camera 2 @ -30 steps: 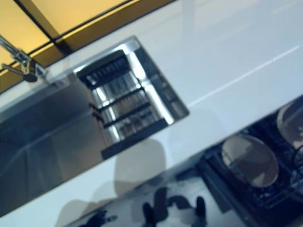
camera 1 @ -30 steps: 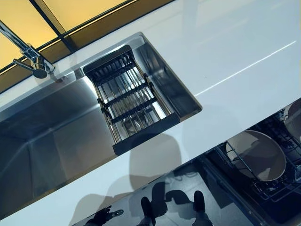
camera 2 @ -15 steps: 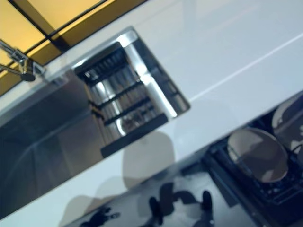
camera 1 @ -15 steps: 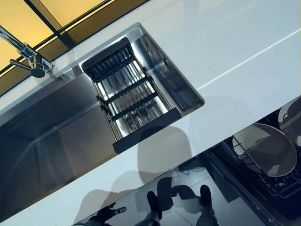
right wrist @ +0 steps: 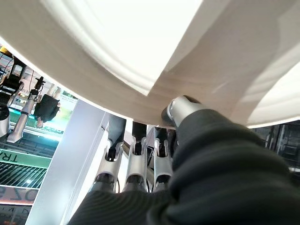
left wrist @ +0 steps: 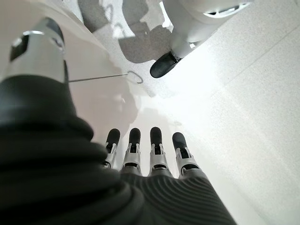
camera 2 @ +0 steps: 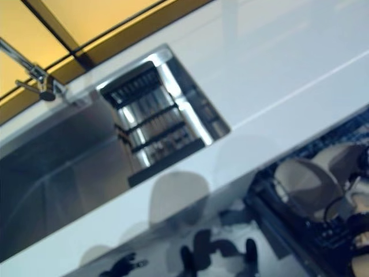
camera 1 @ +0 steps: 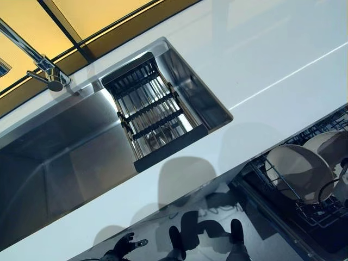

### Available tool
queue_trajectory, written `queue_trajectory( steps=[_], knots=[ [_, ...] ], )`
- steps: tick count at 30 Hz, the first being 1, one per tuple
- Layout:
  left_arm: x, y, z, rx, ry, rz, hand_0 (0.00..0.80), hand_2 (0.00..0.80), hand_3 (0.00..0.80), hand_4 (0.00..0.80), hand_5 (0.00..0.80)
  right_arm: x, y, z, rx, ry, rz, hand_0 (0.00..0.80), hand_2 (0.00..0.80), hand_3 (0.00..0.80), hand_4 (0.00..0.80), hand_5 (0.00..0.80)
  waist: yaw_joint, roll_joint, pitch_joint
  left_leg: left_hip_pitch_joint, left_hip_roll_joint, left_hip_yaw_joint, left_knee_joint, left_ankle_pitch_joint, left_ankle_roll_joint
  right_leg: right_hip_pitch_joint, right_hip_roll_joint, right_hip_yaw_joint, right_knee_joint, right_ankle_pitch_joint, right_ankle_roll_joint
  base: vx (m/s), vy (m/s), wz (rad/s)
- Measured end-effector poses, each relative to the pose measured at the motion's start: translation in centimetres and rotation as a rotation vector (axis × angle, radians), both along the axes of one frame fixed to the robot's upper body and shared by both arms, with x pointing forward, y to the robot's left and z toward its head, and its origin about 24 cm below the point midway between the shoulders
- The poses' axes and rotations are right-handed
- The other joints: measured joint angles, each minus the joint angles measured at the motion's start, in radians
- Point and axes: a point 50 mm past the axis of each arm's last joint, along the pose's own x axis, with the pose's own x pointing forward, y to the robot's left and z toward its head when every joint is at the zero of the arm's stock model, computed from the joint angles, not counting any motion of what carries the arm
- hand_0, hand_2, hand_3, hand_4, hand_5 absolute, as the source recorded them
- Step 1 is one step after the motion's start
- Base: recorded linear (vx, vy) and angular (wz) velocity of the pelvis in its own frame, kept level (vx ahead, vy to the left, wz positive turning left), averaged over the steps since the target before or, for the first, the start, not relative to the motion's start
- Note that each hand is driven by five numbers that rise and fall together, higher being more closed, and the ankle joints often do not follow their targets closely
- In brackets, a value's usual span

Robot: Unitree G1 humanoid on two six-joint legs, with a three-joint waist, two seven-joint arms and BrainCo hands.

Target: Take plates into dishwasher

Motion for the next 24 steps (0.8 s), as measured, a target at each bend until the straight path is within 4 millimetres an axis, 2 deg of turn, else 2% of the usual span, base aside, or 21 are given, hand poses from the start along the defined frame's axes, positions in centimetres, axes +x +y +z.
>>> queue_trajectory(
  steps=[5, 10, 11, 12, 18, 24],
  knots=[
    [-0.2, 0.1, -0.1, 0.004, 0.006, 0.001, 0.000, 0.000, 0.000, 0.000, 0.000, 0.0, 0.4, -1.6, 0.034, 0.026, 0.009, 0.800, 0.800, 0.800, 0.800, 0.800, 0.003, -0.022, -0.023, 0.010, 0.003, -0.003, 0.000, 0.000, 0.000, 0.012, 0.000, -0.001, 0.000, 0.000, 0.000, 0.000, 0.000, 0.00],
    [-0.8, 0.3, -0.5, 0.004, 0.030, 0.004, 0.000, 0.000, 0.000, 0.000, 0.000, -0.5, 0.3, -2.7, 0.048, 0.056, 0.006, 0.800, 0.800, 0.800, 0.800, 0.800, 0.002, -0.024, -0.058, 0.010, 0.004, -0.004, 0.000, 0.001, 0.001, 0.012, 0.000, -0.001, 0.000, 0.000, 0.000, 0.000, 0.000, 0.00],
    [-0.9, 0.3, -0.5, 0.003, 0.030, 0.003, 0.000, 0.000, 0.000, 0.000, 0.000, -0.6, 0.2, -2.9, 0.048, 0.062, 0.004, 0.104, 0.104, 0.104, 0.104, 0.104, 0.001, -0.024, -0.064, 0.010, 0.004, -0.004, 0.000, 0.001, 0.001, 0.012, 0.000, -0.001, 0.000, 0.000, 0.000, 0.000, 0.000, 0.00],
    [-0.9, 0.3, -0.5, 0.003, 0.031, 0.002, 0.000, 0.000, 0.000, 0.000, 0.000, -0.7, 0.2, -2.9, 0.049, 0.064, 0.004, 0.000, 0.000, 0.000, 0.000, 0.000, 0.001, -0.024, -0.066, 0.010, 0.004, -0.004, 0.000, 0.001, 0.001, 0.012, 0.000, -0.001, 0.000, 0.000, 0.000, 0.000, 0.000, 0.00],
    [-1.0, 0.1, -0.6, 0.007, 0.033, -0.010, 0.000, 0.000, 0.000, 0.000, 0.000, -0.9, 0.2, -3.2, 0.035, 0.061, 0.003, 0.000, 0.000, 0.000, 0.000, 0.000, 0.001, -0.030, -0.081, 0.010, 0.005, -0.004, 0.000, 0.001, 0.001, 0.013, 0.000, -0.001, 0.000, 0.000, 0.000, 0.000, 0.000, 0.00],
    [-1.3, 0.0, -0.7, 0.004, 0.042, -0.008, 0.000, 0.000, 0.000, 0.000, 0.000, -1.2, -0.2, -2.8, 0.041, 0.032, -0.018, 0.000, 0.000, 0.000, 0.000, 0.000, 0.000, -0.051, -0.092, 0.012, 0.005, -0.004, 0.000, 0.001, 0.001, 0.015, 0.001, -0.001, 0.000, 0.000, 0.000, 0.000, 0.000, 0.00]
  ],
)
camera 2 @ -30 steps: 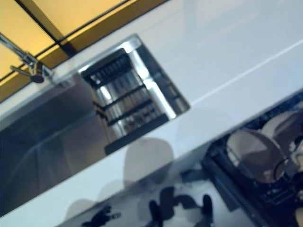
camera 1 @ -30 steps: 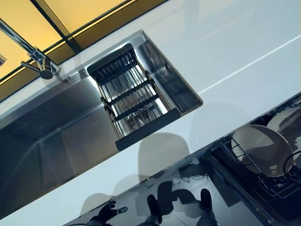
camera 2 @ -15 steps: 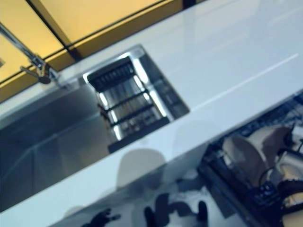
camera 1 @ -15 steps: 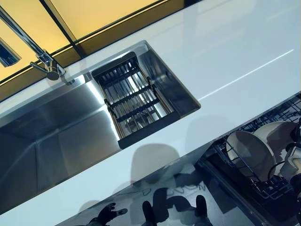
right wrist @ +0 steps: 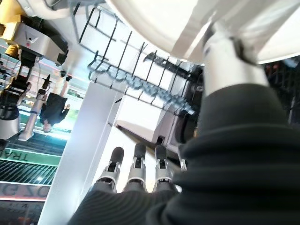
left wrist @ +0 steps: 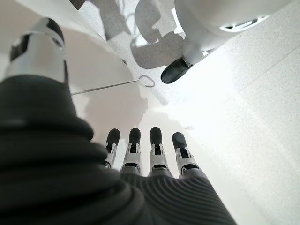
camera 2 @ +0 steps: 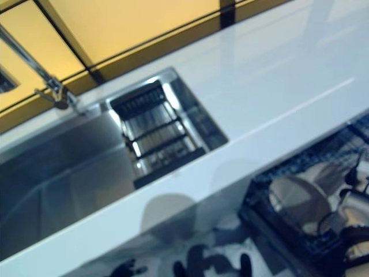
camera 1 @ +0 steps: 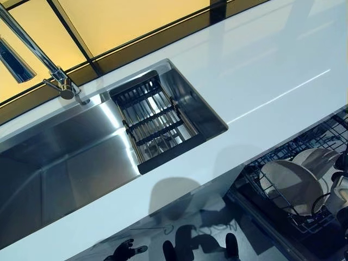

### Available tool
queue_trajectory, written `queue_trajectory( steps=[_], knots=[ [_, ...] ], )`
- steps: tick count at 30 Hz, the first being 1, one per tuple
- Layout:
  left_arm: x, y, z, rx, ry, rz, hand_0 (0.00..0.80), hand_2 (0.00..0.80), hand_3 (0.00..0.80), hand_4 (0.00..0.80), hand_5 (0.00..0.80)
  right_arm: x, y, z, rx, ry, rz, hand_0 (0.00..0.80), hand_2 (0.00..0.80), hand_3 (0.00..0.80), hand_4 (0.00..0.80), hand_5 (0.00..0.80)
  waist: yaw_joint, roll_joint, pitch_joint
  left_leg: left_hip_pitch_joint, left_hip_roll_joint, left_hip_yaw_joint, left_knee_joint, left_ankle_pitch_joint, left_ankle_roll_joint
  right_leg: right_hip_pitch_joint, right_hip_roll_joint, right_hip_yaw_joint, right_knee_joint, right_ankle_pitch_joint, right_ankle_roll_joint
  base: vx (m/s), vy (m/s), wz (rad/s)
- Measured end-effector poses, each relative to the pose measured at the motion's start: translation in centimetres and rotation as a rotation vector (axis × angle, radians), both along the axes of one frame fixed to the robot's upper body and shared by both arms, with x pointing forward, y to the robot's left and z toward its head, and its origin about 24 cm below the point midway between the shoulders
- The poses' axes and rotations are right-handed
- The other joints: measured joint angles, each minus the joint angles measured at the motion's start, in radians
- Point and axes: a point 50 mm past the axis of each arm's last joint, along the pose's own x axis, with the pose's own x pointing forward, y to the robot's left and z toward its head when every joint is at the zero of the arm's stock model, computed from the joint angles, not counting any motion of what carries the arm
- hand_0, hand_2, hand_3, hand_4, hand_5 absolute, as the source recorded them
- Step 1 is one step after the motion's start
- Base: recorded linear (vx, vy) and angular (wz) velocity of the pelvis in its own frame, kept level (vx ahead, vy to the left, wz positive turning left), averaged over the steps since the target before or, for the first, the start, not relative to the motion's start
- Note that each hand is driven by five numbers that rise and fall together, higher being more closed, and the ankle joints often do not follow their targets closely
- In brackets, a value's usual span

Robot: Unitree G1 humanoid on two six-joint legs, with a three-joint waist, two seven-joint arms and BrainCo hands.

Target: Take plates into dishwasher

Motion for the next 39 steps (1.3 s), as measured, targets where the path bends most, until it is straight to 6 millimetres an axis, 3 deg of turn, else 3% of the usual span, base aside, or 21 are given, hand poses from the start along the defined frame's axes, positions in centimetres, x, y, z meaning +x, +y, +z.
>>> queue_trajectory(
  steps=[20, 27, 39],
  knots=[
    [-1.4, 0.5, -0.7, 0.020, 0.070, 0.020, 0.000, 0.000, 0.000, 0.000, 0.000, -3.8, -3.0, 0.2, -0.030, 0.015, -0.111, 0.000, 0.000, 0.000, 0.000, 0.000, -0.027, -0.103, -0.070, 0.042, 0.014, 0.010, -0.005, -0.010, -0.004, 0.035, 0.012, 0.010, -0.004, -0.005, -0.005, 0.043, -0.013, -0.02],
    [-3.8, 1.5, -1.8, 0.081, 0.189, 0.031, 0.000, 0.000, 0.000, 0.000, 0.000, -6.9, -4.5, -1.8, 0.044, 0.043, -0.191, 0.000, 0.000, 0.000, 0.000, 0.000, -0.033, -0.152, -0.148, 0.068, 0.038, 0.021, -0.005, -0.022, -0.019, 0.054, 0.036, 0.023, -0.004, -0.015, -0.020, 0.056, -0.001, -0.07],
    [-5.4, 2.4, -2.4, 0.125, 0.285, 0.094, 0.000, 0.000, 0.000, 0.000, 0.000, -11.0, -5.4, -5.3, 0.156, 0.072, -0.272, 0.000, 0.000, 0.000, 0.000, 0.000, -0.054, -0.183, -0.214, 0.119, 0.054, 0.044, -0.006, -0.033, -0.033, 0.090, 0.052, 0.043, -0.005, -0.028, -0.023, 0.012, 0.020, -0.06]
  ],
)
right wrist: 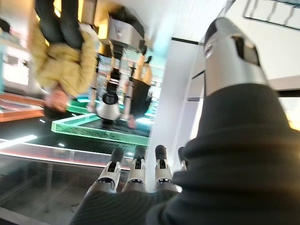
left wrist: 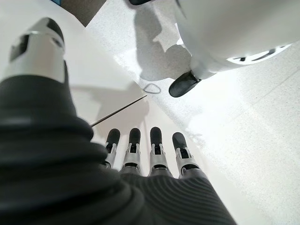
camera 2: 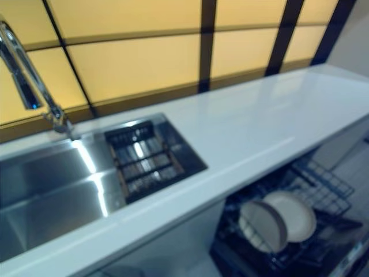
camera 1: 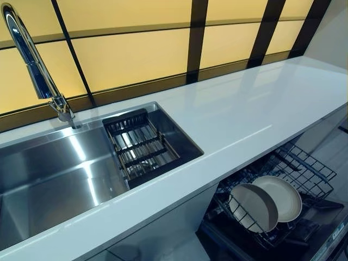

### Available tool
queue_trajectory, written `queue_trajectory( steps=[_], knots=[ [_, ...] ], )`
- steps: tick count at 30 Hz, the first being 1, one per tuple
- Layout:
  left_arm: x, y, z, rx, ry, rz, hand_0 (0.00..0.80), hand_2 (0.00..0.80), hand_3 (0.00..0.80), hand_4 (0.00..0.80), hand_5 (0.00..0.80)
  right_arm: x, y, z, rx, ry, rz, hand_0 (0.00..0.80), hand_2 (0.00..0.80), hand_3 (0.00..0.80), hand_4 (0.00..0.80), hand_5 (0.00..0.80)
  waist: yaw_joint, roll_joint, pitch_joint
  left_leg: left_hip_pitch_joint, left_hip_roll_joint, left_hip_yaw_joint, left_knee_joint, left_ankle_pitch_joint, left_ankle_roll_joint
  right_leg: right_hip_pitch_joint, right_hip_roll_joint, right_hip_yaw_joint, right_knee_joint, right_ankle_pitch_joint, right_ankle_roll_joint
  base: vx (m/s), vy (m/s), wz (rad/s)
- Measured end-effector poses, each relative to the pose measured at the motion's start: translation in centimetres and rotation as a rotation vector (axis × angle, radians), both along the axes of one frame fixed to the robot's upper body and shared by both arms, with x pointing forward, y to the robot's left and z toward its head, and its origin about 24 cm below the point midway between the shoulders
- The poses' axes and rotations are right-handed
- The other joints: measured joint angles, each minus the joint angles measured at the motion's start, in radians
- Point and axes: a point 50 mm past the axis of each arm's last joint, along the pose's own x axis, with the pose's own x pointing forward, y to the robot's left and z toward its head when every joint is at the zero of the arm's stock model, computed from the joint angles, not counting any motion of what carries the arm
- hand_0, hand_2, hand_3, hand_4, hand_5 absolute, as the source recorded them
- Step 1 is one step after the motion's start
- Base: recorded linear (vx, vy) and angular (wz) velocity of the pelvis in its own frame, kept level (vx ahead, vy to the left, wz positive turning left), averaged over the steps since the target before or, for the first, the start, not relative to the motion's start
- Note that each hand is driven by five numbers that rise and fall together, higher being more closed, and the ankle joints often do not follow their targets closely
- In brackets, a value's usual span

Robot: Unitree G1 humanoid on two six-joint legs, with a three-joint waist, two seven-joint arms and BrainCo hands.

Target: Take plates into dishwasher

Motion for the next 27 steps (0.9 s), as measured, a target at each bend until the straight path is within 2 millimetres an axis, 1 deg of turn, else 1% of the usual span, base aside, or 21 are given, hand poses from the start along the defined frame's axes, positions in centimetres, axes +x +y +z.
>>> queue_trajectory(
  steps=[6, 8, 10, 12, 13, 15, 17, 18, 19, 20, 21, 22, 23, 24, 25, 26, 27],
  knots=[
    [-0.7, 0.5, -0.2, 0.004, 0.039, 0.047, 0.000, 0.000, 0.000, 0.000, 0.000, -1.8, 0.0, -1.7, 0.060, 0.002, -0.048, 0.000, 0.000, 0.000, 0.000, 0.000, -0.002, -0.006, -0.018, 0.018, 0.004, 0.004, 0.000, -0.002, -0.003, 0.014, 0.004, 0.004, 0.000, -0.004, -0.001, -0.023, 0.075, -0.02],
    [-0.9, 0.8, -0.2, 0.009, 0.050, 0.075, 0.000, 0.000, 0.000, 0.000, 0.000, -2.8, -0.1, -2.4, 0.103, -0.028, -0.088, 0.000, 0.000, 0.000, 0.000, 0.000, -0.003, -0.009, -0.019, 0.020, -0.001, 0.005, 0.000, -0.002, -0.003, 0.015, 0.004, 0.006, 0.000, -0.004, -0.001, -0.027, 0.113, -0.01],
    [-1.3, 0.9, -0.3, 0.018, 0.066, 0.070, 0.000, 0.000, 0.000, 0.000, 0.000, -3.3, 0.0, -2.9, 0.129, -0.030, -0.102, 0.000, 0.000, 0.000, 0.000, 0.000, -0.005, -0.010, -0.020, 0.023, -0.003, 0.007, 0.001, -0.002, -0.002, 0.017, 0.004, 0.008, 0.001, -0.004, 0.000, 0.004, 0.122, -0.05],
    [-1.8, 1.3, -0.3, 0.033, 0.088, 0.085, 0.000, 0.000, 0.000, 0.000, 0.000, -3.6, 0.0, -3.2, 0.148, -0.035, -0.114, 0.000, 0.000, 0.000, 0.000, 0.000, -0.006, -0.011, -0.019, 0.046, -0.005, 0.026, 0.001, -0.010, -0.002, 0.031, 0.003, 0.022, 0.001, -0.006, 0.002, 0.042, 0.145, -0.16],
    [-1.8, 1.4, -0.3, 0.036, 0.089, 0.096, 0.000, 0.000, 0.000, 0.000, 0.000, -3.8, 0.0, -3.3, 0.150, -0.028, -0.116, 0.000, 0.000, 0.000, 0.000, 0.000, -0.006, -0.012, -0.019, 0.053, -0.006, 0.029, 0.001, -0.012, -0.003, 0.032, 0.003, 0.026, 0.001, -0.007, 0.003, 0.009, 0.073, -0.16],
    [-1.8, 2.5, 0.0, 0.067, 0.109, 0.111, 0.000, 0.000, 0.000, 0.000, 0.000, -4.6, -0.1, -3.6, 0.158, -0.013, -0.126, 0.000, 0.000, 0.000, 0.000, 0.000, -0.021, -0.016, -0.016, 0.065, -0.009, 0.040, 0.002, -0.018, -0.003, 0.035, 0.000, 0.038, 0.001, -0.007, 0.006, -0.062, -0.006, -0.17],
    [-2.6, 3.2, 0.0, 0.094, 0.142, 0.122, 0.000, 0.000, 0.000, 0.000, 0.000, -4.6, 0.0, -3.7, 0.181, -0.031, -0.120, 0.000, 0.000, 0.000, 0.000, 0.000, -0.032, -0.025, -0.008, 0.067, -0.010, 0.057, 0.001, -0.021, -0.003, 0.027, -0.001, 0.055, 0.007, 0.001, 0.009, -0.187, -0.069, -0.27],
    [-2.8, 3.7, 0.2, 0.103, 0.150, 0.145, 0.000, 0.000, 0.000, 0.000, 0.000, -4.8, 0.0, -4.0, 0.193, -0.034, -0.125, 0.000, 0.000, 0.000, 0.000, 0.000, -0.044, -0.035, 0.003, 0.067, -0.011, 0.057, 0.001, -0.021, -0.003, 0.023, 0.000, 0.061, 0.011, 0.011, 0.004, -0.374, -0.161, -0.33],
    [-2.8, 4.2, 0.3, 0.116, 0.154, 0.157, 0.000, 0.000, 0.000, 0.000, 0.000, -4.7, 0.2, -4.2, 0.215, -0.046, -0.126, 0.000, 0.000, 0.000, 0.000, 0.000, -0.049, -0.039, 0.017, 0.065, -0.007, 0.067, 0.001, -0.019, 0.000, 0.006, 0.005, 0.062, 0.020, 0.030, 0.011, -0.312, -0.142, -0.31],
    [-2.7, 4.5, 0.5, 0.123, 0.155, 0.159, 0.000, 0.000, 0.000, 0.000, 0.000, -4.6, 0.3, -4.3, 0.227, -0.053, -0.122, 0.000, 0.000, 0.000, 0.000, 0.000, -0.048, -0.037, 0.023, 0.065, 0.002, 0.079, 0.001, -0.019, 0.001, -0.005, 0.009, 0.062, 0.023, 0.042, 0.016, -0.280, -0.150, -0.58],
    [-2.6, 5.2, 0.7, 0.136, 0.155, 0.182, 0.000, 0.000, 0.000, 0.000, 0.000, -4.0, 0.6, -4.5, 0.250, -0.072, -0.107, 0.000, 0.000, 0.000, 0.000, 0.000, -0.040, -0.040, 0.045, 0.056, 0.017, 0.105, 0.000, -0.016, 0.006, -0.023, 0.021, 0.065, 0.010, 0.090, 0.045, -0.304, -0.204, -0.70],
    [-2.5, 5.7, 1.0, 0.145, 0.155, 0.200, 0.000, 0.000, 0.000, 0.000, 0.000, -3.6, 0.9, -5.0, 0.292, -0.105, -0.105, 0.000, 0.000, 0.000, 0.000, 0.000, -0.025, -0.011, 0.067, 0.034, 0.066, 0.129, 0.003, -0.004, 0.015, -0.067, 0.036, 0.060, 0.043, 0.126, 0.094, -0.367, -0.294, -0.57],
    [-2.3, 5.9, 1.0, 0.149, 0.158, 0.207, 0.000, 0.000, 0.000, 0.000, 0.000, -3.8, 1.0, -5.4, 0.313, -0.107, -0.115, 0.000, 0.000, 0.000, 0.000, 0.000, -0.024, -0.002, 0.072, 0.028, 0.084, 0.146, 0.004, 0.005, 0.022, -0.093, 0.031, 0.036, 0.119, 0.103, 0.065, -0.277, -0.286, -0.24],
    [-2.3, 6.0, 1.1, 0.149, 0.165, 0.208, 0.000, 0.000, 0.000, 0.000, 0.000, -4.0, 1.0, -5.8, 0.353, -0.118, -0.131, 0.000, 0.000, 0.000, 0.000, 0.000, -0.015, 0.013, 0.076, 0.015, 0.115, 0.169, 0.010, 0.013, 0.019, -0.119, 0.005, 0.019, 0.261, 0.059, 0.046, -0.187, -0.281, -0.13],
    [-2.2, 6.1, 1.1, 0.146, 0.163, 0.206, 0.000, 0.000, 0.000, 0.000, 0.000, -4.5, 1.0, -6.3, 0.394, -0.124, -0.151, 0.000, 0.000, 0.000, 0.000, 0.000, 0.021, 0.022, 0.073, 0.012, 0.144, 0.172, 0.028, 0.006, 0.010, -0.121, -0.027, 0.018, 0.362, 0.028, 0.042, -0.201, -0.332, -0.28],
    [-2.1, 6.3, 1.2, 0.145, 0.162, 0.205, 0.000, 0.000, 0.000, 0.000, 0.000, -4.7, 1.0, -6.6, 0.420, -0.131, -0.153, 0.000, 0.000, 0.000, 0.000, 0.000, 0.056, 0.017, 0.065, 0.014, 0.151, 0.154, 0.042, -0.002, -0.001, -0.107, -0.069, 0.021, 0.410, 0.009, 0.049, -0.195, -0.343, -0.37],
    [-2.3, 6.4, 1.2, 0.146, 0.166, 0.202, 0.000, 0.000, 0.000, 0.000, 0.000, -4.6, 1.0, -6.7, 0.427, -0.138, -0.150, 0.000, 0.000, 0.000, 0.000, 0.000, 0.065, 0.011, 0.061, 0.013, 0.149, 0.137, 0.043, -0.002, -0.001, -0.098, -0.095, 0.028, 0.414, 0.006, 0.050, -0.161, -0.294, -0.49]
  ],
)
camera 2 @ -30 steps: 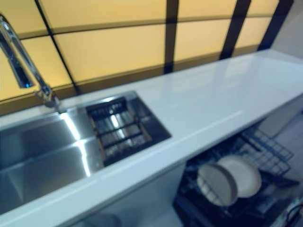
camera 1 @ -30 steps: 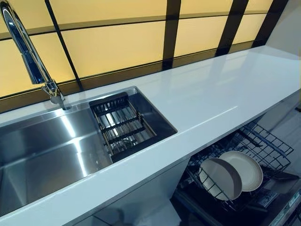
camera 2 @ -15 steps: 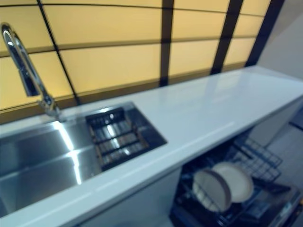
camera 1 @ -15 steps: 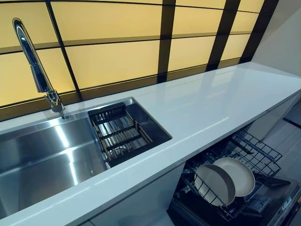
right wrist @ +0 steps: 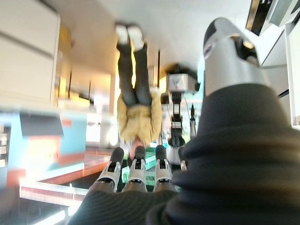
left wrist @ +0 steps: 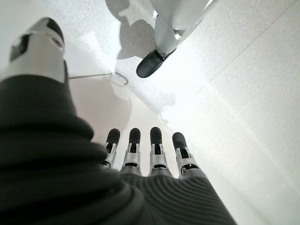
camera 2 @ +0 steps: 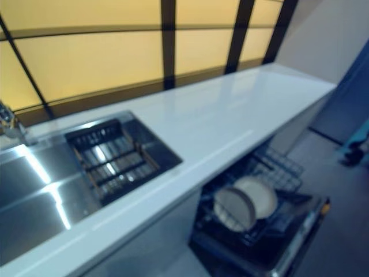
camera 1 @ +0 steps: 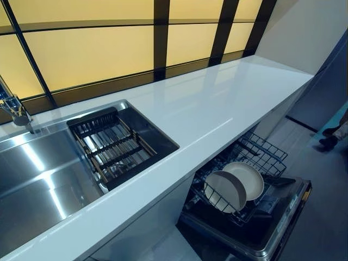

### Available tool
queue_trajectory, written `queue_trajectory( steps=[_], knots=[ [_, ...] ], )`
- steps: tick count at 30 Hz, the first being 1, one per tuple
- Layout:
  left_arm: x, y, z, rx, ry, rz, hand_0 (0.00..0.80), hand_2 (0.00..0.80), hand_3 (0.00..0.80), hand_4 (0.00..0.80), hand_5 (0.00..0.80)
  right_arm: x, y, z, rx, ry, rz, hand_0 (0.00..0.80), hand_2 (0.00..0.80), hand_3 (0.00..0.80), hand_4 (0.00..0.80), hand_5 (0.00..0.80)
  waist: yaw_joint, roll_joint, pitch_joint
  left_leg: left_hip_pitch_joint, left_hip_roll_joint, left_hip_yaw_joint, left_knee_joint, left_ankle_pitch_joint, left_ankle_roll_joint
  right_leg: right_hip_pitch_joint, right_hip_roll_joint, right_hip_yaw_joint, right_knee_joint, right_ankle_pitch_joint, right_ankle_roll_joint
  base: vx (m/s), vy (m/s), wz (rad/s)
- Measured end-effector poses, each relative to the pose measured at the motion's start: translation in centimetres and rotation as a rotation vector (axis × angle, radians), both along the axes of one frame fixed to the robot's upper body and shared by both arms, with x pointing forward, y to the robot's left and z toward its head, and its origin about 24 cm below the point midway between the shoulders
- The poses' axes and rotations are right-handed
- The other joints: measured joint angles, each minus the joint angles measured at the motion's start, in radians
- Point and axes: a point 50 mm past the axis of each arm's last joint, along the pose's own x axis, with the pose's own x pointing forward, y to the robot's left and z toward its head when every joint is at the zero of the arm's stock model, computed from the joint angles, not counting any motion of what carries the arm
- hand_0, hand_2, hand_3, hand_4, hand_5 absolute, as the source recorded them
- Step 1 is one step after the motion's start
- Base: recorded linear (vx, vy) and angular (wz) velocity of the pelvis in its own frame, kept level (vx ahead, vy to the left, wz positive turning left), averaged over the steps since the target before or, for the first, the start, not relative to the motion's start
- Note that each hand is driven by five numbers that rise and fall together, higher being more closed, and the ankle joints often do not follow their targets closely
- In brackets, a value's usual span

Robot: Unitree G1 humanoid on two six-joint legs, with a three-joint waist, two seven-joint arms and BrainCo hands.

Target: Take plates into dishwasher

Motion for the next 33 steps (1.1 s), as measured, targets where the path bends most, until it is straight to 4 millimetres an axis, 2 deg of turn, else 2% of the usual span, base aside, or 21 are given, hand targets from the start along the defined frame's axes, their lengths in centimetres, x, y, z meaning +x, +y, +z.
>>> queue_trajectory(
  steps=[1, 2, 3, 4, 5, 6, 7, 10, 17, 18, 21, 24, 25, 26, 27, 28, 29, 30, 31, 32, 33],
  knots=[
    [-0.9, 0.4, 0.0, 0.009, 0.026, 0.005, 0.000, 0.000, 0.000, 0.000, 0.000, 0.8, 0.2, -0.2, 0.021, -0.021, 0.012, 0.000, 0.000, 0.000, 0.000, 0.000, 0.028, -0.026, -0.013, -0.006, -0.010, -0.038, 0.018, -0.007, -0.015, 0.028, -0.033, 0.011, -0.040, 0.003, 0.007, -0.184, -0.332, -0.42],
    [-1.3, 0.7, 0.0, 0.013, 0.049, 0.016, 0.000, 0.000, 0.000, 0.000, 0.000, 1.3, 0.4, -0.4, 0.048, -0.045, 0.017, 0.000, 0.000, 0.000, 0.000, 0.000, 0.044, -0.037, -0.022, -0.031, -0.011, -0.088, 0.041, -0.014, -0.033, 0.087, -0.016, -0.001, -0.139, -0.020, 0.037, -0.226, -0.351, -0.38],
    [-1.3, 0.5, -0.1, 0.005, 0.051, 0.022, 0.000, 0.000, 0.000, 0.000, 0.000, 1.8, 0.4, -0.2, 0.056, -0.065, 0.017, 0.000, 0.000, 0.000, 0.000, 0.000, 0.051, -0.028, -0.021, -0.043, -0.011, -0.122, 0.045, -0.018, -0.034, 0.092, -0.005, -0.011, -0.168, -0.024, 0.040, -0.215, -0.312, -0.12],
    [-0.7, 0.3, 0.0, 0.004, 0.043, 0.025, 0.000, 0.000, 0.000, 0.000, 0.000, 2.3, 0.5, -0.3, 0.076, -0.086, 0.022, 0.000, 0.000, 0.000, 0.000, 0.000, 0.067, -0.019, -0.020, -0.088, 0.015, -0.141, 0.099, -0.014, -0.043, 0.095, 0.010, -0.086, -0.191, -0.055, 0.037, -0.226, -0.270, -0.07],
    [0.3, 0.5, 0.3, 0.013, 0.013, 0.031, 0.000, 0.000, 0.000, 0.000, 0.000, 2.2, 0.5, -0.8, 0.111, -0.085, 0.017, 0.000, 0.000, 0.000, 0.000, 0.000, 0.082, -0.043, -0.016, -0.135, 0.024, -0.135, 0.165, -0.023, -0.040, 0.116, 0.014, -0.098, -0.249, -0.087, 0.024, -0.174, -0.208, 0.12],
    [1.1, 0.5, 0.5, 0.018, -0.012, 0.043, 0.000, 0.000, 0.000, 0.000, 0.000, 2.6, 0.6, -0.8, 0.141, -0.116, 0.015, 0.000, 0.000, 0.000, 0.000, 0.000, 0.076, -0.045, -0.015, -0.152, 0.035, -0.143, 0.176, -0.027, -0.053, 0.138, 0.026, -0.110, -0.287, -0.124, 0.034, -0.199, -0.230, 0.17],
    [1.5, 0.3, 0.4, 0.012, -0.024, 0.044, 0.000, 0.000, 0.000, 0.000, 0.000, 2.7, 0.7, -0.9, 0.166, -0.134, 0.012, 0.000, 0.000, 0.000, 0.000, 0.000, 0.075, -0.039, -0.010, -0.159, 0.052, -0.155, 0.177, -0.016, -0.068, 0.148, 0.046, -0.115, -0.304, -0.122, 0.029, -0.101, -0.113, 0.25],
    [2.2, -0.2, 0.4, -0.004, -0.052, 0.046, 0.000, 0.000, 0.000, 0.000, 0.000, 2.4, 1.3, -2.2, 0.303, -0.186, -0.010, 0.000, 0.000, 0.000, 0.000, 0.000, 0.074, -0.038, -0.009, -0.140, 0.069, -0.166, 0.161, -0.012, -0.062, 0.175, 0.083, -0.122, -0.321, -0.121, 0.001, -0.127, -0.118, 0.11],
    [1.4, -0.2, 0.2, -0.008, -0.032, 0.051, 0.000, 0.000, 0.000, 0.000, 0.000, 1.8, 2.5, -4.4, 0.553, -0.215, -0.030, 0.000, 0.000, 0.000, 0.000, 0.000, 0.074, -0.050, -0.015, -0.114, 0.045, -0.157, 0.125, 0.014, -0.095, 0.182, 0.064, -0.117, -0.333, -0.110, 0.010, -0.109, -0.156, -0.01],
    [0.5, -0.1, 0.0, -0.010, -0.007, 0.060, 0.000, 0.000, 0.000, 0.000, 0.000, 1.7, 3.4, -5.7, 0.659, -0.221, -0.054, 0.000, 0.000, 0.000, 0.000, 0.000, 0.078, -0.051, -0.015, -0.090, 0.044, -0.153, 0.106, 0.025, -0.102, 0.201, 0.067, -0.120, -0.352, -0.105, 0.009, -0.065, -0.209, 0.00],
    [-1.0, -0.6, -0.4, -0.026, 0.028, 0.076, 0.000, 0.000, 0.000, 0.000, 0.000, 1.4, 4.1, -6.7, 0.731, -0.200, -0.065, 0.000, 0.000, 0.000, 0.000, 0.000, 0.087, -0.021, -0.009, -0.069, 0.056, -0.159, 0.090, 0.038, -0.105, 0.225, 0.089, -0.126, -0.360, -0.109, 0.002, -0.119, -0.246, 0.11],
    [-1.4, -1.6, -0.9, -0.050, 0.039, 0.077, 0.000, 0.000, 0.000, 0.000, 0.000, 1.2, 4.3, -7.1, 0.764, -0.199, -0.081, 0.000, 0.000, 0.000, 0.000, 0.000, 0.102, 0.012, 0.006, -0.090, 0.068, -0.143, 0.091, 0.091, -0.044, 0.238, 0.112, -0.139, -0.370, -0.121, -0.022, -0.153, -0.167, 0.42],
    [-1.5, -2.0, -1.0, -0.060, 0.041, 0.076, 0.000, 0.000, 0.000, 0.000, 0.000, 1.0, 4.3, -7.2, 0.770, -0.197, -0.087, 0.000, 0.000, 0.000, 0.000, 0.000, 0.102, 0.031, 0.011, -0.110, 0.064, -0.105, 0.093, 0.130, -0.005, 0.254, 0.128, -0.143, -0.388, -0.119, -0.033, -0.183, -0.164, 0.71],
    [-1.3, -2.1, -1.1, -0.064, 0.038, 0.074, 0.000, 0.000, 0.000, 0.000, 0.000, 0.7, 4.3, -7.3, 0.772, -0.196, -0.096, 0.000, 0.000, 0.000, 0.000, 0.000, 0.101, 0.043, 0.015, -0.126, 0.062, -0.085, 0.094, 0.169, -0.007, 0.260, 0.140, -0.144, -0.385, -0.126, -0.043, -0.411, -0.287, 0.92],
    [-0.8, -2.1, -1.0, -0.064, 0.026, 0.070, 0.000, 0.000, 0.000, 0.000, 0.000, 0.2, 4.4, -7.6, 0.781, -0.191, -0.114, 0.000, 0.000, 0.000, 0.000, 0.000, 0.093, 0.037, 0.023, -0.146, 0.060, -0.075, 0.096, 0.216, -0.038, 0.269, 0.137, -0.153, -0.393, -0.131, -0.055, -0.433, -0.255, 0.97],
    [-0.2, -2.1, -0.9, -0.065, 0.015, 0.058, 0.000, 0.000, 0.000, 0.000, 0.000, -0.1, 4.7, -8.1, 0.798, -0.204, -0.140, 0.000, 0.000, 0.000, 0.000, 0.000, 0.101, 0.039, 0.021, -0.171, 0.039, -0.103, 0.052, 0.337, -0.028, 0.226, 0.144, -0.192, -0.319, -0.161, -0.122, -0.490, -0.254, 1.09],
    [0.6, -1.8, -0.6, -0.059, -0.001, 0.056, 0.000, 0.000, 0.000, 0.000, 0.000, -0.4, 5.2, -8.8, 0.813, -0.212, -0.167, 0.000, 0.000, 0.000, 0.000, 0.000, 0.091, 0.005, 0.020, -0.198, -0.012, -0.134, 0.092, 0.333, -0.028, 0.196, 0.084, -0.210, -0.284, -0.187, -0.136, -0.278, -0.092, 0.71],
    [0.5, -1.8, -0.6, -0.058, 0.002, 0.057, 0.000, 0.000, 0.000, 0.000, 0.000, 0.0, 5.6, -9.0, 0.830, -0.226, -0.169, 0.000, 0.000, 0.000, 0.000, 0.000, 0.100, -0.021, 0.021, -0.198, -0.040, -0.126, 0.153, 0.290, -0.066, 0.195, 0.056, -0.214, -0.289, -0.173, -0.126, -0.277, -0.050, 0.29],
    [0.3, -1.6, -0.6, -0.060, 0.014, 0.061, 0.000, 0.000, 0.000, 0.000, 0.000, 0.8, 6.0, -9.0, 0.853, -0.262, -0.162, 0.000, 0.000, 0.000, 0.000, 0.000, 0.100, -0.063, 0.020, -0.193, -0.086, -0.099, 0.322, 0.128, -0.045, 0.210, 0.009, -0.228, -0.322, -0.137, -0.100, -0.232, -0.003, 0.13],
    [0.9, -1.8, -0.5, -0.065, -0.001, 0.054, 0.000, 0.000, 0.000, 0.000, 0.000, 1.0, 5.6, -8.6, 0.839, -0.281, -0.158, 0.000, 0.000, 0.000, 0.000, 0.000, 0.090, -0.066, 0.019, -0.178, -0.118, -0.110, 0.450, -0.001, -0.019, 0.244, 0.003, -0.251, -0.358, -0.107, -0.062, -0.185, 0.021, 0.34],
    [1.2, -2.0, -0.5, -0.068, -0.011, 0.049, 0.000, 0.000, 0.000, 0.000, 0.000, 0.8, 5.4, -8.6, 0.831, -0.281, -0.161, 0.000, 0.000, 0.000, 0.000, 0.000, 0.078, -0.060, 0.018, -0.160, -0.135, -0.123, 0.482, -0.041, -0.020, 0.253, 0.001, -0.262, -0.361, -0.105, -0.058, -0.219, 0.102, 0.61]
  ],
)
